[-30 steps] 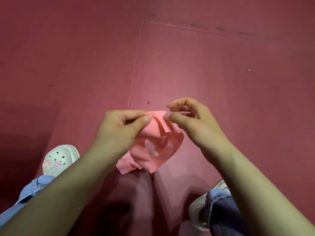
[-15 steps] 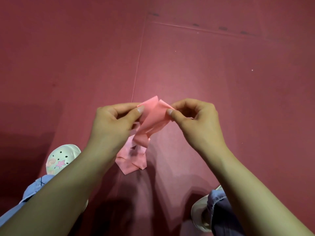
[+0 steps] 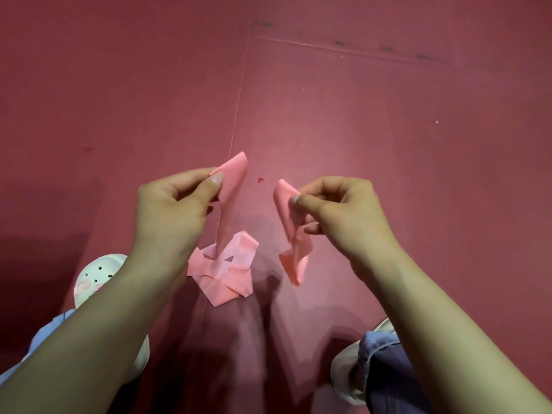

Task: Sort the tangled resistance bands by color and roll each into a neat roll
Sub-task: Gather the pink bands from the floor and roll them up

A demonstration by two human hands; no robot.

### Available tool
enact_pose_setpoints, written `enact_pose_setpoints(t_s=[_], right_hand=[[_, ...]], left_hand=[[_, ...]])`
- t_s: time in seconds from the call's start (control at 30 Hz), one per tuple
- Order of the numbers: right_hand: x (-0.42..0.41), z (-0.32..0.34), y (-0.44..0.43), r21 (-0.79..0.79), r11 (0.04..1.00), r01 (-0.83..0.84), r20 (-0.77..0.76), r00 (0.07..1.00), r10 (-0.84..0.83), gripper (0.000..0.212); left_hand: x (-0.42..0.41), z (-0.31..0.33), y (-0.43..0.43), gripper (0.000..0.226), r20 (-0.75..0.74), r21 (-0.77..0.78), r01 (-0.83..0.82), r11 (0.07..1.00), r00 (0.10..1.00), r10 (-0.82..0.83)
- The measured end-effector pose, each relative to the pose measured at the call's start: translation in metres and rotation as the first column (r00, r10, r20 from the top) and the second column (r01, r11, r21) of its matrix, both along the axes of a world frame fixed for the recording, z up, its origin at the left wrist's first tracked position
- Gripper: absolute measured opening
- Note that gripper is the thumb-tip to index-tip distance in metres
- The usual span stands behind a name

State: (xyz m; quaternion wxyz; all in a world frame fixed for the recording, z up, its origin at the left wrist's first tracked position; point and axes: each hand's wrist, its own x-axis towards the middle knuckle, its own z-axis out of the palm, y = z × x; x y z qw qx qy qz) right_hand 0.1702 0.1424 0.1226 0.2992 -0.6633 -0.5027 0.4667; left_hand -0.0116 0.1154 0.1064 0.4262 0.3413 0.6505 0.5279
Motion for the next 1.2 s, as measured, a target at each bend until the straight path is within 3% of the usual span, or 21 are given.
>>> enact_pose_setpoints(t_s=[0.07, 0.17, 0.37, 0.67, 0.8, 0.9, 1.07, 1.2], right_hand=[[0.003, 0.000, 0.003, 0.014, 0.998, 0.069, 0.014, 0.998, -0.069, 0.018], [0.003, 0.002, 0.003, -0.038, 0.992, 0.118, -0.130, 0.984, -0.122, 0.015], [-0.007, 0.006, 0.000, -0.072, 0.996, 0.058, -0.322, 0.944, -0.078, 0.014], [-0.022, 0.013, -0.003, -0.065, 0.997, -0.048, -0.489, 0.872, 0.010, 0.008], [-0.022, 0.014, -0.003, -0.070, 0.995, -0.065, -0.577, 0.816, 0.013, 0.032], [-0.022, 0.014, -0.004, -0.031, 0.995, -0.090, -0.542, 0.839, 0.058, 0.037], [-0.025, 0.015, -0.004, 0.003, 1.000, -0.030, -0.472, 0.881, 0.028, 0.008], [-0.022, 0.012, -0.004, 0.115, 0.993, -0.003, -0.291, 0.956, 0.037, 0.015]], left_hand=[[0.001, 0.000, 0.000, 0.032, 0.001, 0.001, 0.002, 1.000, 1.000, -0.002], [0.006, -0.001, -0.001, 0.029, 0.001, 0.008, 0.020, 1.000, 1.000, -0.020], [0.021, 0.001, -0.007, 0.024, -0.071, 0.024, 0.135, 0.991, 0.989, -0.133], [0.029, 0.004, -0.011, 0.020, -0.030, 0.015, 0.200, 0.980, 0.979, -0.200], [0.022, 0.005, -0.009, 0.024, -0.018, 0.021, 0.189, 0.982, 0.982, -0.189], [0.019, 0.006, -0.008, 0.022, -0.027, 0.007, 0.207, 0.978, 0.978, -0.207], [0.020, 0.007, -0.009, 0.025, -0.063, 0.000, 0.255, 0.967, 0.965, -0.254], [0.018, 0.006, -0.008, 0.025, -0.084, 0.002, 0.250, 0.968, 0.965, -0.249]])
